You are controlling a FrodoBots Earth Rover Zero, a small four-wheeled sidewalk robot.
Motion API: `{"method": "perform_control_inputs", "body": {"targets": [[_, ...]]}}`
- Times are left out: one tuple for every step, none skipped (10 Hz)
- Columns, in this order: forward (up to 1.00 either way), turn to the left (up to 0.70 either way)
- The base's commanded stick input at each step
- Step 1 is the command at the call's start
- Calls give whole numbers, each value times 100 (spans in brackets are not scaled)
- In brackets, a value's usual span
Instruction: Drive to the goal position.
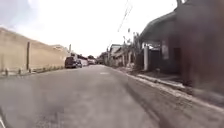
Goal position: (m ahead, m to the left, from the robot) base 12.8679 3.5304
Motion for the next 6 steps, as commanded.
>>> {"method": "perform_control_inputs", "body": {"targets": [[70,1],[70,1],[70,1],[70,1],[70,1],[70,1]]}}
